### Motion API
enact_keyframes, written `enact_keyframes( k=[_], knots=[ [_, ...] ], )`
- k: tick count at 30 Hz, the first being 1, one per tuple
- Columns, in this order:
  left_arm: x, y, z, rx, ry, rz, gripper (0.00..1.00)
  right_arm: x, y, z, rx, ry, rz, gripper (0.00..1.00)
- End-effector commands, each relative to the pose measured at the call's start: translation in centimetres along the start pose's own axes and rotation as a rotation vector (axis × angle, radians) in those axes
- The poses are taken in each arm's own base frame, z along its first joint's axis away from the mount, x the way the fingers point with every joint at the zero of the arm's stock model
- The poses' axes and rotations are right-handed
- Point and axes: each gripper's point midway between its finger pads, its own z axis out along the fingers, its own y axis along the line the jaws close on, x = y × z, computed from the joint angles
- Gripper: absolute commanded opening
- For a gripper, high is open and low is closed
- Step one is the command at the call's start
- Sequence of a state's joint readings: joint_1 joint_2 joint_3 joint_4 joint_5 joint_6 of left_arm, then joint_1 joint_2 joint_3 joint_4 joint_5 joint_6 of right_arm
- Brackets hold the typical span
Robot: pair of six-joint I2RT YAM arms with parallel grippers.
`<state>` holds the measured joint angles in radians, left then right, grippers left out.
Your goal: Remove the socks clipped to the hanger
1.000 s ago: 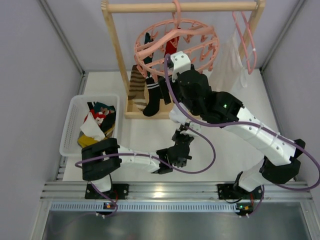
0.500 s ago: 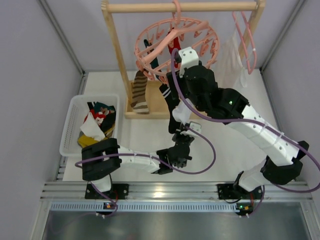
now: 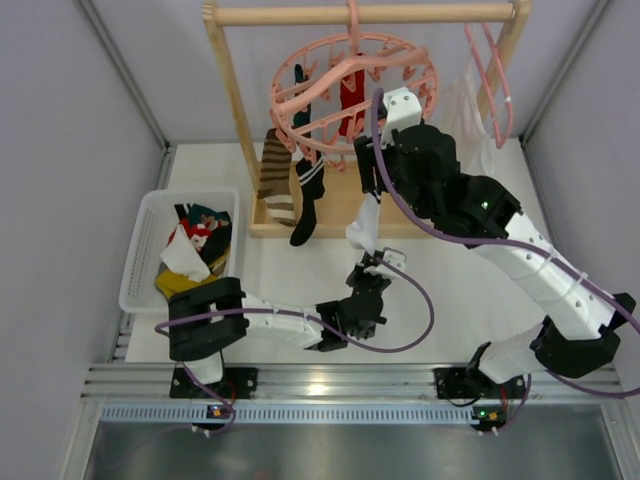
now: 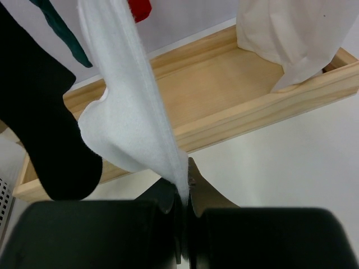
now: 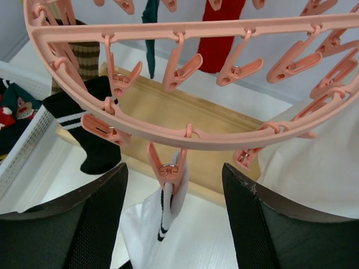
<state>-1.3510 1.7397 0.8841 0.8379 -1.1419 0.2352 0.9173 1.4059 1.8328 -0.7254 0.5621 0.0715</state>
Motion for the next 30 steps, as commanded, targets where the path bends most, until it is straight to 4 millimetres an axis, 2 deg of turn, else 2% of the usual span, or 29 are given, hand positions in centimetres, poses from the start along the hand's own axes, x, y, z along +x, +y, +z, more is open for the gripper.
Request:
enact_keyframes(
  k=[1,10,18,25,30],
  knots=[
    [-1.9,-0.5,-0.1,-0.004,-0.032,-0.070,0.00,0.7,0.8,1.1,-0.038,0.025,-0.009,0.65],
    [-1.8,-0.3,-0.2,-0.004,-0.032,-0.065,0.00,1.3,2.6,2.8,-0.078,0.049,-0.022,0.63],
    [-1.9,-0.4,-0.3,0.001,-0.033,-0.063,0.00,0.7,2.3,3.8,-0.033,0.036,-0.038,0.59],
    [-1.9,-0.8,-0.2,0.005,-0.034,-0.062,0.00,0.9,3.8,4.7,-0.051,0.036,-0.043,0.60],
    [-2.0,-0.9,-0.3,0.010,-0.036,-0.057,0.00,0.7,4.1,5.2,-0.051,0.031,-0.044,0.58]
  ],
)
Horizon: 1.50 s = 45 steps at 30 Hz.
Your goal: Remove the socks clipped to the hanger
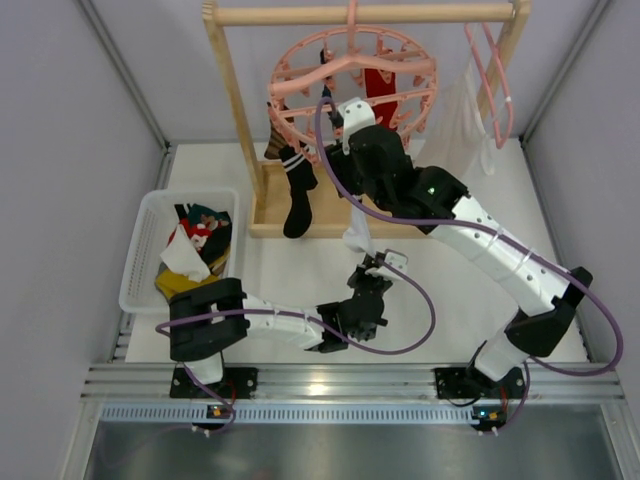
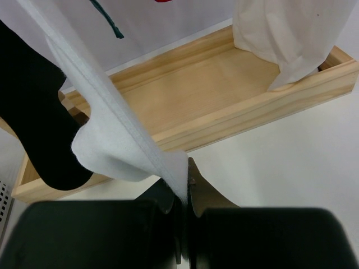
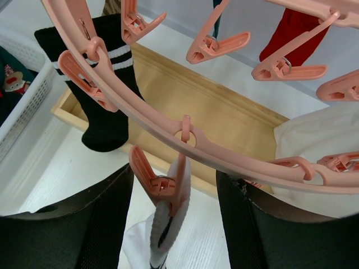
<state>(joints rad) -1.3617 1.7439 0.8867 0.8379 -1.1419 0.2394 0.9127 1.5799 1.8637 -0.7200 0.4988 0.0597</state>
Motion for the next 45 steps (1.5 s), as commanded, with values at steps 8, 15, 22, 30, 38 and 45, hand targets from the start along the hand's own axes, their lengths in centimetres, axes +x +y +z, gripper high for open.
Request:
enact_keyframes(
  k=[8,15,22,30,38,45],
  knots=[
    [-1.8,-0.5,0.0,-0.002,-0.032,-0.059,0.00,-4.0,0.3,-0.5,-0.006,-0.119,0.052,0.54],
    [-1.4,-0.6,0.0,0.000,-0.028,-0.046,0.00,-4.2,0.0,-0.4,0.012,-0.127,0.053,0.37],
    [-1.2,-0.1,-0.2,-0.006,-0.025,-0.067,0.00,-4.3,-0.5,-0.8,0.025,-0.134,0.060,0.18],
    [-1.5,3.6,-0.8,-0.063,0.001,-0.090,0.00,-3.3,-1.5,-1.7,-0.004,-0.132,0.090,0.60],
    [-2.6,12.9,-1.0,-0.160,0.110,-0.229,0.00,-2.0,-1.7,-3.8,-0.083,-0.140,0.122,0.84],
    [-1.8,23.0,-0.1,-0.349,0.253,-0.373,0.00,-0.7,-2.1,-8.2,-0.178,-0.205,0.189,0.99]
  ],
)
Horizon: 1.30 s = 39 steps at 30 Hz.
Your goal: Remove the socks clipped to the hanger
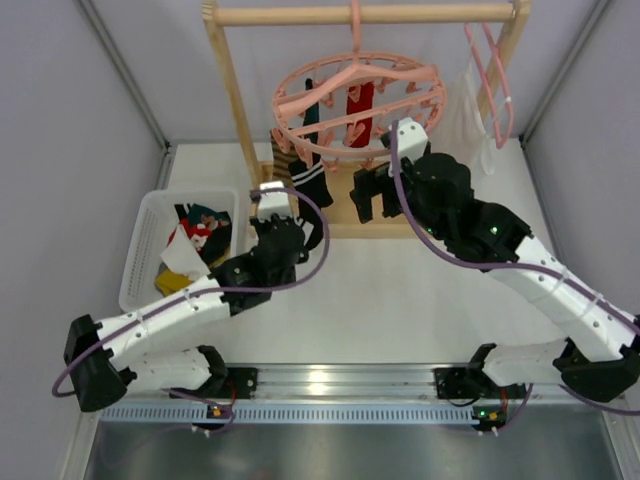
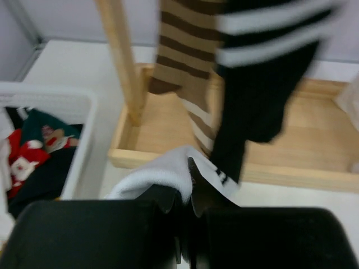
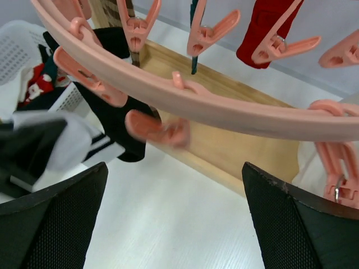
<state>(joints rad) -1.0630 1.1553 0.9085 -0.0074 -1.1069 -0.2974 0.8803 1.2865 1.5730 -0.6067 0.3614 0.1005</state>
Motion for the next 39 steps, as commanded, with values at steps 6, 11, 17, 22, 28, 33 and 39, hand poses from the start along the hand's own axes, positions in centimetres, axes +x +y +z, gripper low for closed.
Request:
enact_keyframes(
  k=[6,11,17,22,28,33,39],
  knots=[
    [-3.0,12.3,2.9,-0.261,0.105,-0.158,0.00,-0.5,-1.0,-6.3,-0.087,-0.161,0.147,1.00],
    [-4.6,17.2,5.6,-0.371,0.152,-0.219,0.00,1.2,-1.8,-8.0,-0.088,-0.177,0.172,0.99],
    [-3.2,24.3,9.1,-0.525,0.226,-0.298,0.00,2.0,-2.3,-8.9,-0.079,-0.181,0.176,0.99],
    [-0.4,24.7,10.4,-0.554,0.294,-0.315,0.00,2.1,-2.4,-7.7,-0.055,-0.157,0.130,0.99],
    [1.2,26.0,10.9,-0.594,0.327,-0.345,0.00,0.4,-1.3,-6.8,-0.091,-0.146,0.093,1.00],
    [4.0,28.7,10.4,-0.663,0.375,-0.420,0.05,-1.0,-0.4,-8.2,-0.166,-0.180,0.095,0.99],
    [6.4,29.6,10.6,-0.698,0.423,-0.464,0.05,-0.5,-1.6,-7.2,-0.097,-0.159,0.049,0.99]
  ],
)
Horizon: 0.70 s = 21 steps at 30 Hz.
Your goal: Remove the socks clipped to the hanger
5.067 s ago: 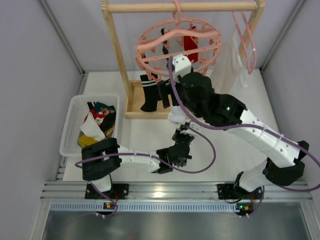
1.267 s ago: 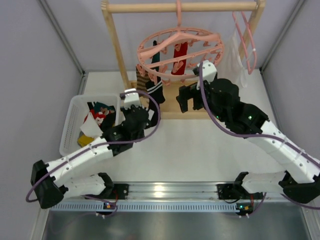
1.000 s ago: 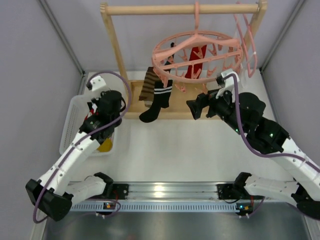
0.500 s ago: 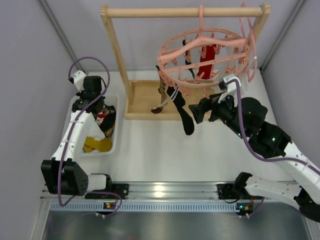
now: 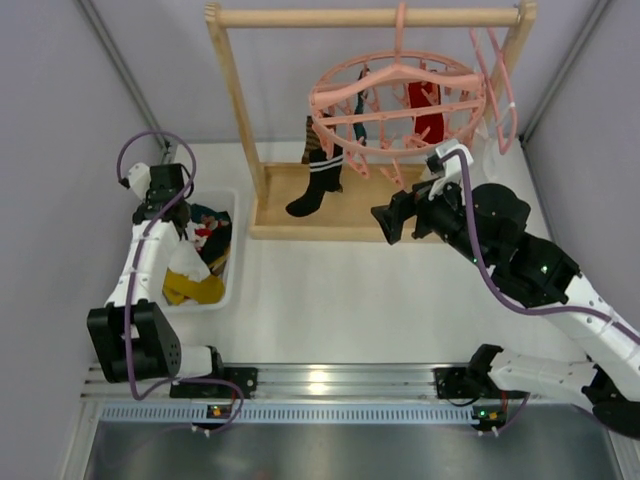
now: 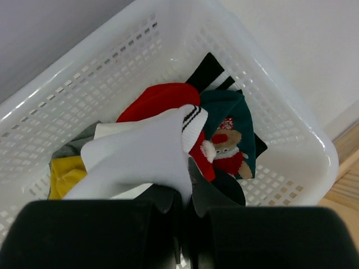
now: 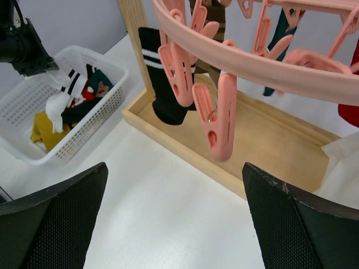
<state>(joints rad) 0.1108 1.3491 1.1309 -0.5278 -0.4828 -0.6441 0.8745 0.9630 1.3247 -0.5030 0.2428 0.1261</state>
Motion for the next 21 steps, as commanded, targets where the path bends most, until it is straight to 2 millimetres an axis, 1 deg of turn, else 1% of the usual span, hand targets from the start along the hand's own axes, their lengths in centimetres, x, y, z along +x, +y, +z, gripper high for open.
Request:
enact_keyframes(
  k=[1,4,5,6,7,8,9,11,14,15,16,17,18,19,20,21],
  knots=[
    [1.2,-0.4,0.9,0.010,0.044,-0.037,0.05,-0.6,-1.0,0.3,0.040,0.004,-0.042,0.99],
    [2.2,-0.3,1.7,-0.001,0.074,-0.031,0.20,-0.4,0.2,0.8,-0.036,-0.001,-0.066,0.99],
    [2.4,-0.2,1.8,-0.005,0.080,-0.030,0.39,-0.6,0.4,0.8,-0.047,-0.006,-0.067,1.00],
    [2.5,0.0,1.9,-0.010,0.080,-0.033,0.54,-0.8,0.8,0.7,-0.070,-0.009,-0.074,0.99],
    [2.4,0.2,1.9,-0.022,0.071,-0.037,0.66,-0.9,1.0,0.6,-0.089,-0.012,-0.082,0.99],
    [2.3,0.4,1.7,-0.024,0.066,-0.043,0.88,-1.1,1.6,0.4,-0.131,-0.019,-0.102,1.00],
    [2.3,0.5,1.6,-0.023,0.063,-0.044,0.98,-1.2,1.9,0.3,-0.147,-0.026,-0.107,1.00],
    [1.7,0.3,1.1,-0.005,0.051,-0.050,0.98,-1.5,2.3,-0.3,-0.181,-0.041,-0.137,0.99],
    [1.3,-0.4,0.3,0.043,0.054,-0.045,0.98,-2.0,2.3,-1.1,-0.188,-0.060,-0.136,1.00],
    [0.8,-0.6,-0.3,0.066,0.046,-0.040,0.98,-2.0,2.6,-1.3,-0.212,-0.065,-0.147,1.00],
    [0.6,-1.1,-1.2,0.110,0.047,-0.044,0.98,-1.8,3.5,-1.9,-0.276,-0.071,-0.166,0.99],
    [0.1,-1.1,-1.6,0.118,0.034,-0.046,0.98,-2.3,3.7,-2.4,-0.291,-0.090,-0.166,1.00],
    [-0.1,-1.3,-2.2,0.143,0.030,-0.036,0.98,-2.4,3.9,-2.4,-0.300,-0.115,-0.175,0.99],
    [-0.5,-1.4,-2.7,0.161,0.020,-0.030,0.98,-3.0,4.0,-3.2,-0.313,-0.149,-0.177,0.99],
    [-1.4,-1.5,-3.8,0.187,-0.006,-0.034,0.98,-3.1,4.4,-3.8,-0.343,-0.169,-0.182,1.00],
    [-1.8,-1.8,-4.5,0.219,-0.012,-0.020,0.98,-2.9,4.6,-4.0,-0.363,-0.176,-0.194,0.99]
  ],
)
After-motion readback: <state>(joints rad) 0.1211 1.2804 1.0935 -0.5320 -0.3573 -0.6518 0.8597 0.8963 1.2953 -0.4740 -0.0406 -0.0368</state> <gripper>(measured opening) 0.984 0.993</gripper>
